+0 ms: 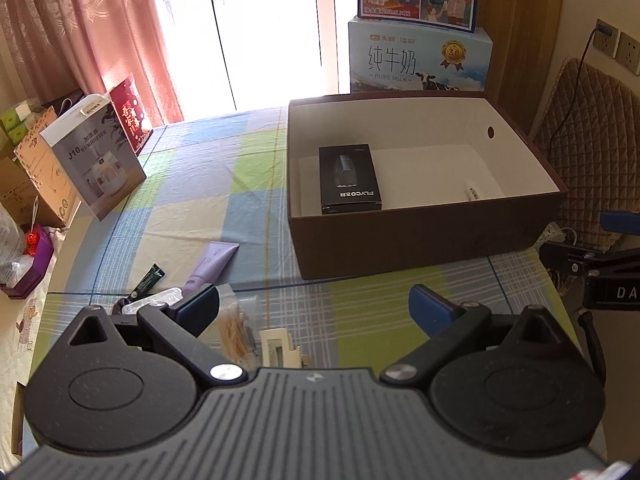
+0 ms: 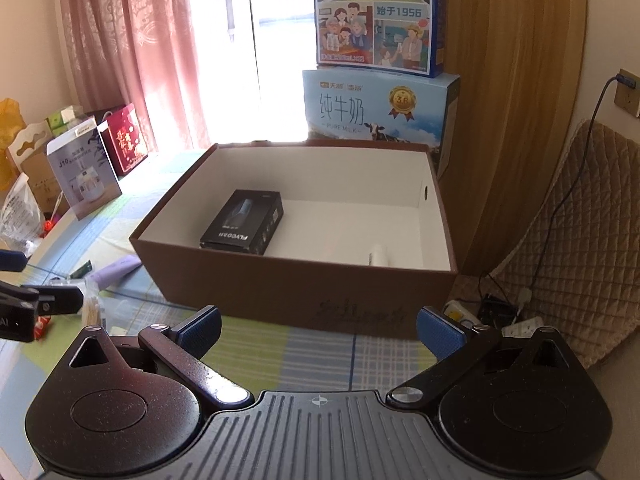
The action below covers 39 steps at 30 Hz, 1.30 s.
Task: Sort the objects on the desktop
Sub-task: 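Withdraw both tools from the brown box back over the table items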
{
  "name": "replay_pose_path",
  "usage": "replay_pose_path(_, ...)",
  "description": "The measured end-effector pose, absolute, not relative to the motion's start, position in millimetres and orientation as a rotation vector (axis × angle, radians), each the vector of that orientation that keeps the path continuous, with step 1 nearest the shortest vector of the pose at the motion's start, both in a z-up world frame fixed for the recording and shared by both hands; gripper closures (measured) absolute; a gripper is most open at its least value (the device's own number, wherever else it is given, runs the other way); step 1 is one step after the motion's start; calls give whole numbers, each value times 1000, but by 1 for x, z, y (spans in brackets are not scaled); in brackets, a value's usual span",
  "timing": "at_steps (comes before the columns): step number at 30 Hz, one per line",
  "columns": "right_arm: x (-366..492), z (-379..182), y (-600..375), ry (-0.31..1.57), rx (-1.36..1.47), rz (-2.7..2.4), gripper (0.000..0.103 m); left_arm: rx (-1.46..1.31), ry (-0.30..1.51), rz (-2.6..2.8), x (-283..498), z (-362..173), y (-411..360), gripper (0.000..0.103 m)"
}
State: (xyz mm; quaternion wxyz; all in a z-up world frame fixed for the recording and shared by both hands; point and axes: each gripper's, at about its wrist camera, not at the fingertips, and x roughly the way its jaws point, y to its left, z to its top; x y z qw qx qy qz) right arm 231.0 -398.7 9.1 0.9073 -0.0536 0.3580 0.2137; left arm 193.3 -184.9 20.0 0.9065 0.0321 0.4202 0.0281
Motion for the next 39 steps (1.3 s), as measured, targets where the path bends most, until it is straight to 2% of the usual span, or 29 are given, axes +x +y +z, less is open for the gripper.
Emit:
replay_pose_path(22, 170, -15, -351, 824, -20, 458, 2, 113, 898, -5, 137, 4, -112, 3)
replay_pose_path(39, 148, -52, -262, 920, -8, 534, 2, 67, 1002, 101, 113, -32, -13, 4)
